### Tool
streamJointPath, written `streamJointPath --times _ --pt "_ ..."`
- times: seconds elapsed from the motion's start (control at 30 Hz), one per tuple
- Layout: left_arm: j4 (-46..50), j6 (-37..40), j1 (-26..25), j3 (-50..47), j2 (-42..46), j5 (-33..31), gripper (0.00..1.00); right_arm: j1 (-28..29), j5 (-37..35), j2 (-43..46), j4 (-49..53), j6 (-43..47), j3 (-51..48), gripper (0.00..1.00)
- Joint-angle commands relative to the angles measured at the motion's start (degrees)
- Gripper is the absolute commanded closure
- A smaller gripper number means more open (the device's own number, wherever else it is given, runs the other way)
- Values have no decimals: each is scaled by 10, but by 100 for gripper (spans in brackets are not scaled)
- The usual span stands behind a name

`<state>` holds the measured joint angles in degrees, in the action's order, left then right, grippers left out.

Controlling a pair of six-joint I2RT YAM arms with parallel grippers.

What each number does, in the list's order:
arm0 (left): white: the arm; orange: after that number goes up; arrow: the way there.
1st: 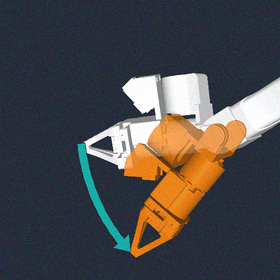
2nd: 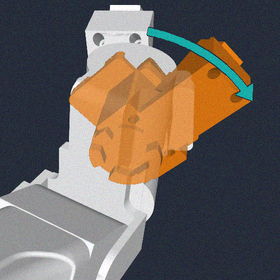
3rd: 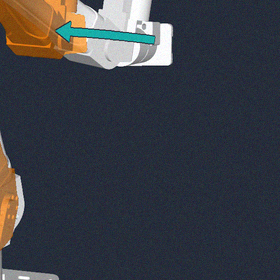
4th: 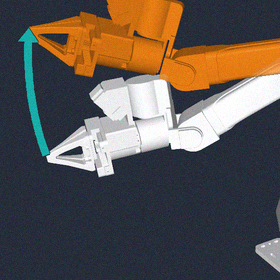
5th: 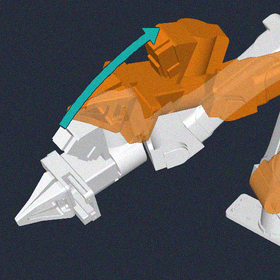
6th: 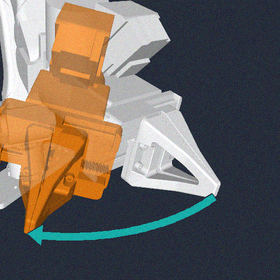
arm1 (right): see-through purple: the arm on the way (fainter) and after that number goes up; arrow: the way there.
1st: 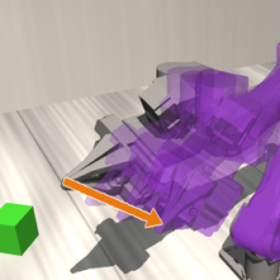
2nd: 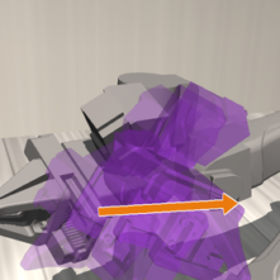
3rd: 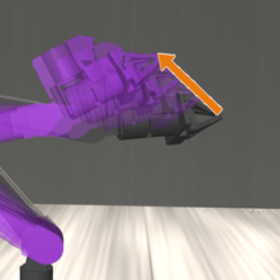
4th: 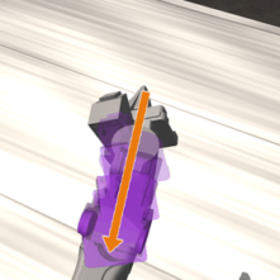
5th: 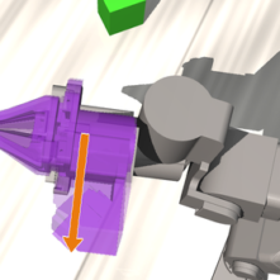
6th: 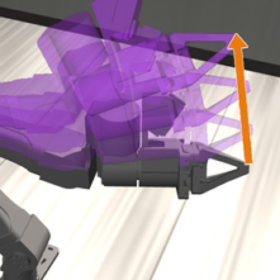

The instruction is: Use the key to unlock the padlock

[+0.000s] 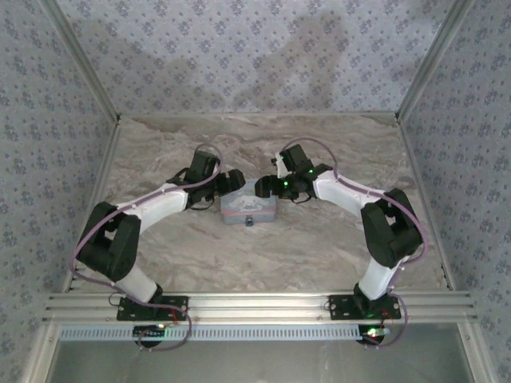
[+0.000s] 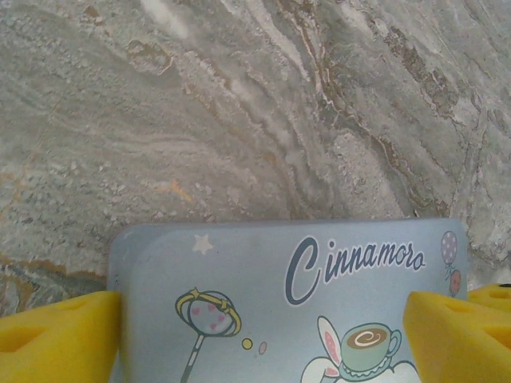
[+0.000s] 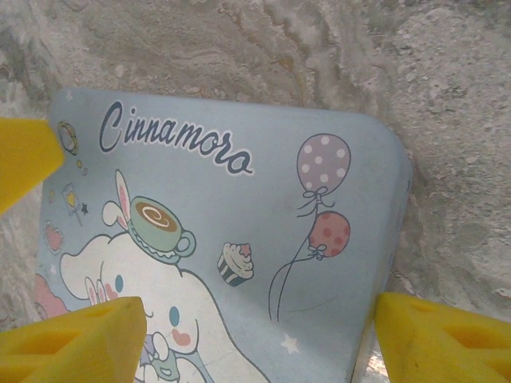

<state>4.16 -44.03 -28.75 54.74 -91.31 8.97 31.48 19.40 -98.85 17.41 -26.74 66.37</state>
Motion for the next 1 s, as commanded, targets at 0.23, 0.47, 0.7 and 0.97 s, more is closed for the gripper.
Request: streamJointPath --times 0.23,0.47,0.7,0.97 --pt "22 28 15 -35 69 -6 9 -41 -143 29 129 42 29 26" --pt "32 20 17 -89 167 -4 8 -63 -199 -18 168 77 77 34" --pt "61 2 15 -134 258 7 8 -79 -199 -96 198 95 129 41" --pt "70 -21 15 -172 296 10 8 -88 -202 -136 202 102 143 49"
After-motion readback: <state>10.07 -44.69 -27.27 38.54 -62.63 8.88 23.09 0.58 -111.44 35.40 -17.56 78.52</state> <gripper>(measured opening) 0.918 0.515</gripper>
